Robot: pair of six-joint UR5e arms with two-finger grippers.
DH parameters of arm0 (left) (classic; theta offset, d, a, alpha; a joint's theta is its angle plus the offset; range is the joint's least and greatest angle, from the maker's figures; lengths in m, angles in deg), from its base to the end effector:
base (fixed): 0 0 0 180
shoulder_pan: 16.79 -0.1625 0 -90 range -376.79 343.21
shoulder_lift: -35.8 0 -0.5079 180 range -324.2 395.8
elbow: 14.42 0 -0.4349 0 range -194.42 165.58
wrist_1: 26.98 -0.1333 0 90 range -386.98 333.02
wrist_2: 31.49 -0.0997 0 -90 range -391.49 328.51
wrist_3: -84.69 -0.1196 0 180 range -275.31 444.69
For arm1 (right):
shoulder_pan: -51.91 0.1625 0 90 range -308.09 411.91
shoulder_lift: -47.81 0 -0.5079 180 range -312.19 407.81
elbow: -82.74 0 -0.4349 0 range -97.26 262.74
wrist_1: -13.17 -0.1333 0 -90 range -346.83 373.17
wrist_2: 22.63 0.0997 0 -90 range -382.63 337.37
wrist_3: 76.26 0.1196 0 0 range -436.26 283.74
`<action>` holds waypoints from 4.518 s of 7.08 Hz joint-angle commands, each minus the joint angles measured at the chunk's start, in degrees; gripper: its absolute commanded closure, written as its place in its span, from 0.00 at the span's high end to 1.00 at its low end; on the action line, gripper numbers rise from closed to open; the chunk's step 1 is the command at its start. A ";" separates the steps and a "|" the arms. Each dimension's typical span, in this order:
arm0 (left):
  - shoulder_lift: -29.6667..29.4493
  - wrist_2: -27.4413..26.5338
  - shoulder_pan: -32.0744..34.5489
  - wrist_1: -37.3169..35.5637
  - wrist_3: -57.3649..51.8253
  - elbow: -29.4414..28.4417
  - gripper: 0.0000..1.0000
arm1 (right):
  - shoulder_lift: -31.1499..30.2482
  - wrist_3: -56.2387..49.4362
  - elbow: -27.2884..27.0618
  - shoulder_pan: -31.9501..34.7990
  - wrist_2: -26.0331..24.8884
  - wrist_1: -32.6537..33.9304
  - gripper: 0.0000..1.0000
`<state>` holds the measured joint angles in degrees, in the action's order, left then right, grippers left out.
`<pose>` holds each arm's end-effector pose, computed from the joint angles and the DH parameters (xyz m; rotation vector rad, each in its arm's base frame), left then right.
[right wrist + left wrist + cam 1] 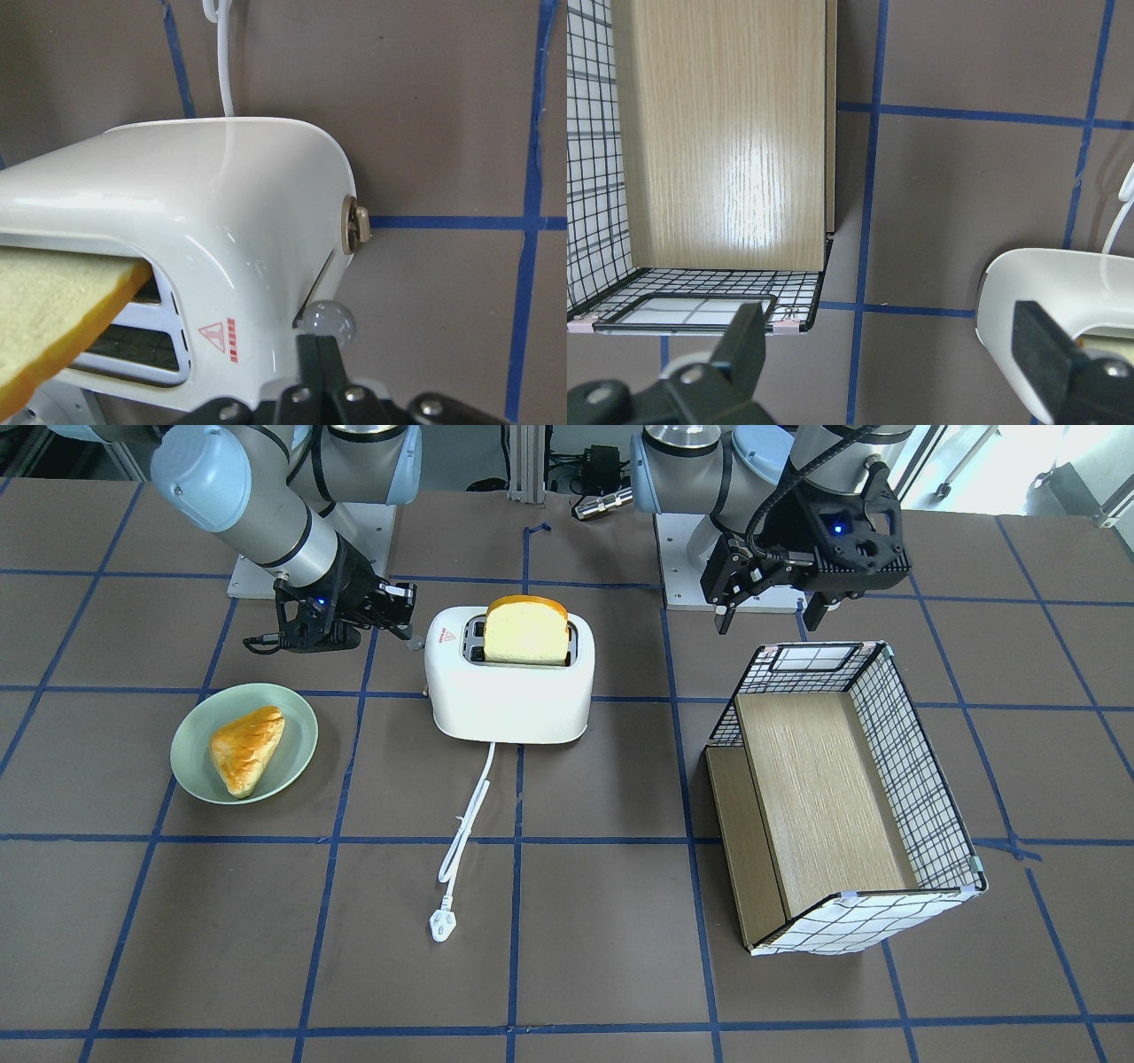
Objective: Press toaster with right arm
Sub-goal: 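Press the toaster lever down with the right gripper, then lift the right gripper up and away from the toaster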
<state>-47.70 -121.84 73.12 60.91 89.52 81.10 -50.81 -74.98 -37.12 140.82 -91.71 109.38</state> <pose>-0.1318 -0.4836 0.5605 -0.1349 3.1337 -0.0849 0.1684 -0.3998 0.3734 0.1241 2.7533 0.3643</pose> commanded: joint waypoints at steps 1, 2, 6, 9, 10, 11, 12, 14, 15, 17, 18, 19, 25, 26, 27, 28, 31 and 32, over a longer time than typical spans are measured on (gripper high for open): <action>0.00 0.00 0.00 0.00 0.00 0.01 1.00 | 0.71 -1.37 -1.34 0.03 0.34 0.11 0.00; 0.00 0.00 0.00 0.00 0.00 0.01 1.00 | 1.15 -1.28 -1.35 0.03 0.35 0.55 0.00; 0.00 0.00 0.00 0.00 0.00 0.01 1.00 | 2.72 -0.58 -1.35 -0.06 0.43 2.92 0.00; 0.00 0.00 0.00 0.00 0.00 0.01 1.00 | 4.31 0.21 -1.43 -0.06 0.43 3.98 0.00; 0.00 0.00 0.00 0.00 0.00 -0.07 1.00 | 5.01 -0.49 -1.43 0.03 0.35 3.98 0.00; 0.00 0.00 0.00 0.00 0.00 0.01 1.00 | 5.63 -0.67 -1.52 0.03 0.26 3.90 0.00; 0.00 0.00 0.00 0.00 0.00 0.01 1.00 | 6.42 -1.36 -1.87 0.03 0.17 3.89 0.00; 0.00 0.00 0.00 0.00 0.00 0.01 1.00 | 8.00 -1.99 -2.58 0.03 0.17 4.07 0.00; 0.00 0.00 0.00 0.00 0.00 0.01 1.00 | 8.44 -2.16 -2.58 -0.06 0.17 4.16 0.00; 0.00 0.00 0.00 0.00 0.00 0.01 1.00 | 10.02 -3.30 -2.58 -0.14 -0.01 4.60 0.00; 0.00 0.00 0.00 0.00 0.00 0.01 1.00 | 11.16 -3.39 -2.58 -0.14 -0.18 5.12 0.00; 0.00 0.00 0.00 0.00 0.00 0.01 1.00 | 11.95 -3.39 -2.58 -0.14 -0.36 5.56 0.00; 0.00 0.00 0.00 0.00 0.00 0.01 1.00 | 10.56 10.54 5.92 0.03 -0.62 5.30 0.06; 0.00 0.00 0.00 0.00 0.00 0.01 1.00 | 10.21 11.28 8.56 -0.06 -0.62 4.00 0.12; 0.00 0.00 0.00 0.00 0.00 0.01 1.00 | 9.25 11.72 11.37 0.03 -0.97 2.24 0.17; 0.00 0.00 0.00 0.00 0.00 0.01 1.00 | 8.80 11.72 14.36 -0.06 -3.15 1.09 0.22; 0.00 0.00 0.00 0.00 0.00 0.01 1.00 | 8.36 13.57 23.50 0.03 -10.18 0.03 0.57; -0.09 0.00 0.00 0.00 0.00 0.01 1.00 | 8.36 12.70 24.74 0.03 -11.59 0.20 1.00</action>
<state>-47.71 -121.84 73.12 60.91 89.52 81.10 -42.42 -61.76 -14.67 140.85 -101.21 109.49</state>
